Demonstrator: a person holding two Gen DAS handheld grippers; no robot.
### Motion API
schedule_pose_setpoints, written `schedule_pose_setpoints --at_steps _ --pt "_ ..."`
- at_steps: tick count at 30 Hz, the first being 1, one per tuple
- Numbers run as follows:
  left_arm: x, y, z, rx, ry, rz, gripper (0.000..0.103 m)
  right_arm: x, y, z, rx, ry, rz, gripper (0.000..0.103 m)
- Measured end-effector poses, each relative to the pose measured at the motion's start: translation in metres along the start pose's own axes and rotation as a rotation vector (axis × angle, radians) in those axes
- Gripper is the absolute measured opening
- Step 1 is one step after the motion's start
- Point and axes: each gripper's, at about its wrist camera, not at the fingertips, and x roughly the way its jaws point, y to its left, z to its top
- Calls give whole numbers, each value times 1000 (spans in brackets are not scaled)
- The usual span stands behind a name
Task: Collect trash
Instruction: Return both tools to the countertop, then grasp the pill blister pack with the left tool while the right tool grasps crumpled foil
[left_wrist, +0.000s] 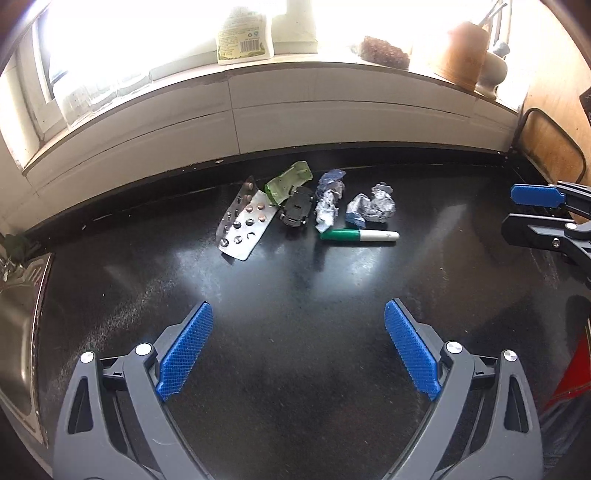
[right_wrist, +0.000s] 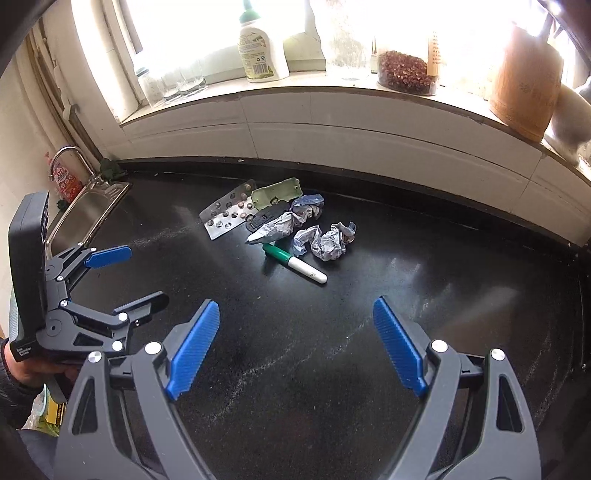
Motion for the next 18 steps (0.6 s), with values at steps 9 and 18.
schedule_pose_setpoints --at_steps 9,18 --pt "96 56 47 -17 78 6 90 95 -28 43 41 121 -35 73" --pt "162 80 64 -10 125 -28 85 172 -39 62 0 233 -51 66"
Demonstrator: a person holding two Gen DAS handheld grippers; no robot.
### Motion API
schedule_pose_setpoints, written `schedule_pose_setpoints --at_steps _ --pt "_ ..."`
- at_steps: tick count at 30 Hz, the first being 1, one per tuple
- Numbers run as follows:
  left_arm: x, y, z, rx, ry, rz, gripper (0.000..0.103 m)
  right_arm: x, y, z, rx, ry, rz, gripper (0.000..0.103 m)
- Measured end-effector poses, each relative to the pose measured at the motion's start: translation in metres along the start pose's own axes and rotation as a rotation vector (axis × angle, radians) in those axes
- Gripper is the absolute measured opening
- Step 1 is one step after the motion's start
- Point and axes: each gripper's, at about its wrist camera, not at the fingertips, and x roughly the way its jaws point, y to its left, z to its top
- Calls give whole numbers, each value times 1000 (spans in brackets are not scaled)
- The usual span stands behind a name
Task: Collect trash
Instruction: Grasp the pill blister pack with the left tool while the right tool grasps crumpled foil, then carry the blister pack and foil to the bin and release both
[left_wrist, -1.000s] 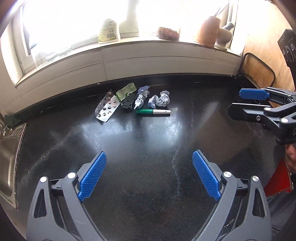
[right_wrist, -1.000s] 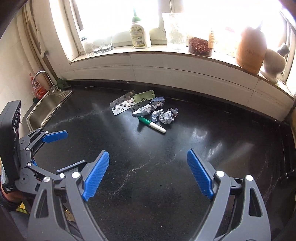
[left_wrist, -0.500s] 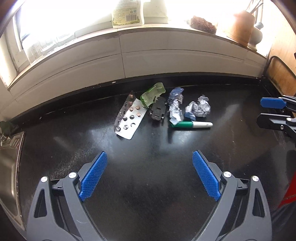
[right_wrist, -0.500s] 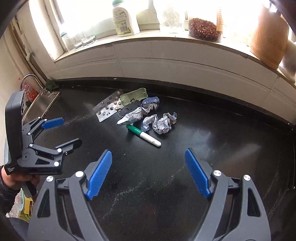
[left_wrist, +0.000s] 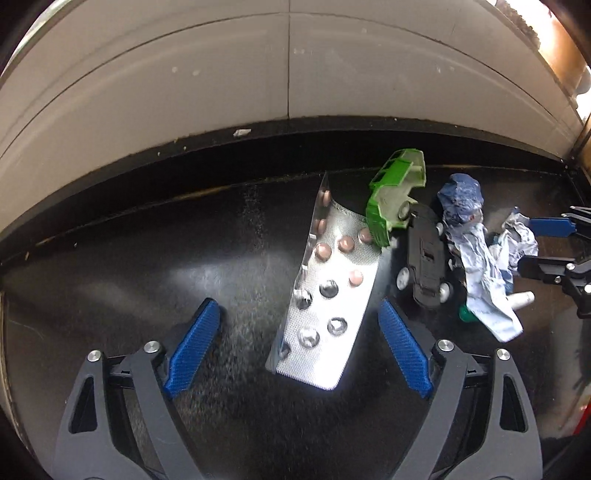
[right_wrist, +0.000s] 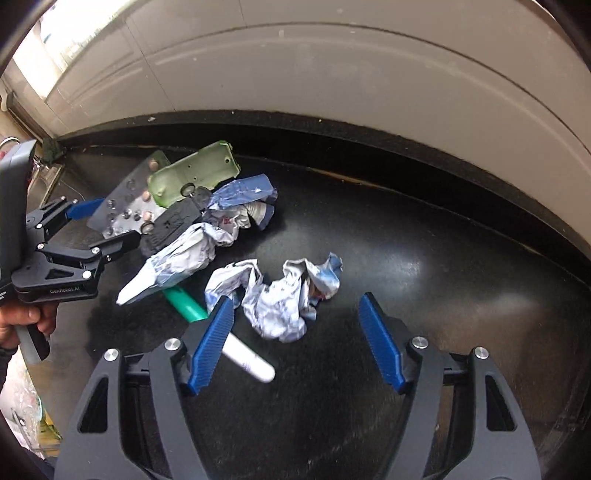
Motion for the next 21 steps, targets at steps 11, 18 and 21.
schedule_pose_setpoints --at_steps 11,18,21 --pt "-18 -8 14 -12 -25 -14 7 -10 3 -3 -30 -27 -7 29" --pt "-76 -30 -6 -18 -71 21 4 -65 7 -19 -10 -118 -8 29" --pt "-106 -41 -22 -34 -88 35 4 -92 13 -40 -22 -156 -14 29"
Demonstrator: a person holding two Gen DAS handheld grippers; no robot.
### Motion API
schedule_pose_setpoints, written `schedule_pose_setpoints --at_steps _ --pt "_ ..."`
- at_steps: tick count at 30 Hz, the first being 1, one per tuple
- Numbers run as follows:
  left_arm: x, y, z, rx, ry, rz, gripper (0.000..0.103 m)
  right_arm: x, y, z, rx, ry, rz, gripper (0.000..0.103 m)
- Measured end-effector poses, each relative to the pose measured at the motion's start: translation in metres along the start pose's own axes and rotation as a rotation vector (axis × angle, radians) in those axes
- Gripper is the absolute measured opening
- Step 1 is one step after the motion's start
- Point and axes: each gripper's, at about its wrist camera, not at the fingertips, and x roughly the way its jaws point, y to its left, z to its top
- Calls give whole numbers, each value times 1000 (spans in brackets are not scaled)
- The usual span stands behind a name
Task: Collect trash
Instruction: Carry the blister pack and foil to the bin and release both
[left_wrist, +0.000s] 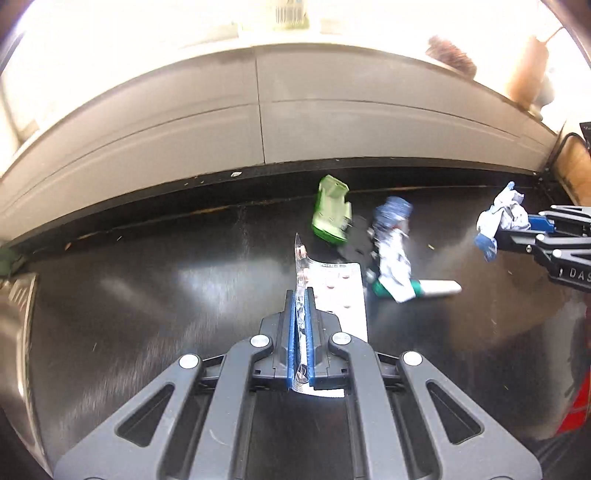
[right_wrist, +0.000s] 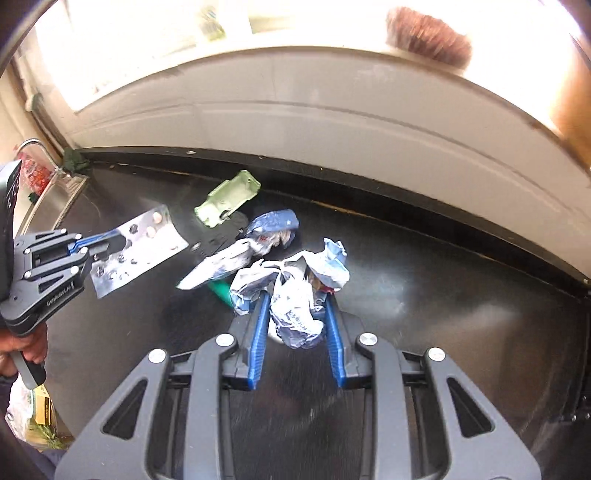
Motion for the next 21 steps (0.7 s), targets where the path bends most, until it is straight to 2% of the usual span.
schedule_pose_setpoints --at_steps 9,15,21 --pt "-72 -49 -76 -49 2 19 4 -73 6 -69 2 -54 1 29" --pt "-97 -65 -107 -51 -5 25 4 -95 16 -109 0 -47 14 29" --pt "-115 -66 -122 -52 -16 35 4 -107 25 -124 -13 -53 24 29"
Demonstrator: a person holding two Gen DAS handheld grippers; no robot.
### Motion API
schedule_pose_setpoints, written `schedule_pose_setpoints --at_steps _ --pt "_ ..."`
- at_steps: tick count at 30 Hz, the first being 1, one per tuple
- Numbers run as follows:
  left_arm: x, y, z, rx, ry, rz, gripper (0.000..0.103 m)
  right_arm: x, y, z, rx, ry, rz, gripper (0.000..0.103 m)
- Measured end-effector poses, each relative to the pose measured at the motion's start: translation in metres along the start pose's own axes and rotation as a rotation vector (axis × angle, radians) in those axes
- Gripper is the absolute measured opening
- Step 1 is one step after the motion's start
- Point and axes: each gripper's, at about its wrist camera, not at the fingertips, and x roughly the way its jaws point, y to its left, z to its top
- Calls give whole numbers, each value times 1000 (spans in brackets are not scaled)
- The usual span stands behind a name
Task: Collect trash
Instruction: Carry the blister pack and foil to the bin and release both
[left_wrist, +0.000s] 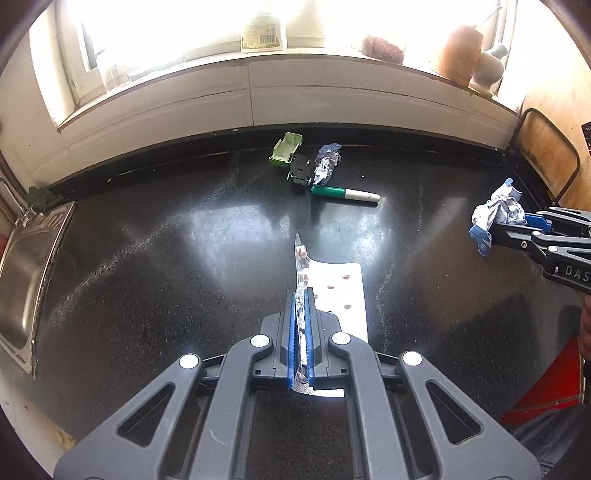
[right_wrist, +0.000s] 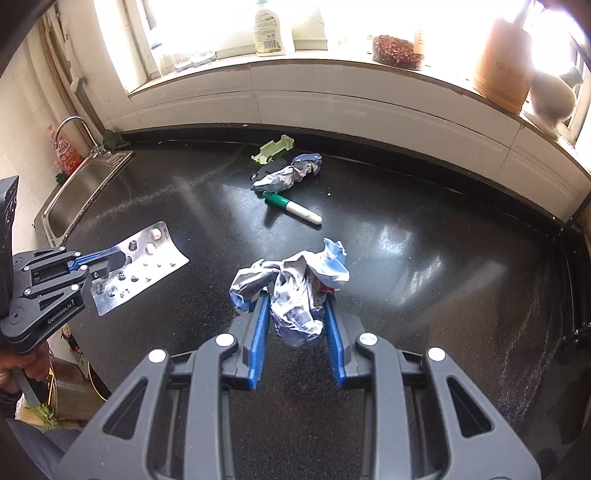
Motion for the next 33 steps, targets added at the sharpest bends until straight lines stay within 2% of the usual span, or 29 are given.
schedule_pose_setpoints --at_steps 7,10,15,20,24,28,33 --pt "-26 13 -13 -58 -40 50 4 -5 24 9 -54 -21 34 29" --pt "-42 31 -25 -115 -56 91 4 -3 50 17 -109 -21 73 29" --pt "-77 77 -61 -257 -70 196 4 8 121 29 -251 -6 184 29" --pt "-117 125 -121 -423 -57 335 4 23 216 31 -424 33 334 29" --pt "-144 161 -186 -598 -19 440 3 34 302 17 -565 91 464 29" --pt "-158 186 -247 -752 28 508 4 43 385 -7 -711 159 573 29" --pt "-160 212 -312 -915 59 546 4 59 468 -44 -869 239 647 29"
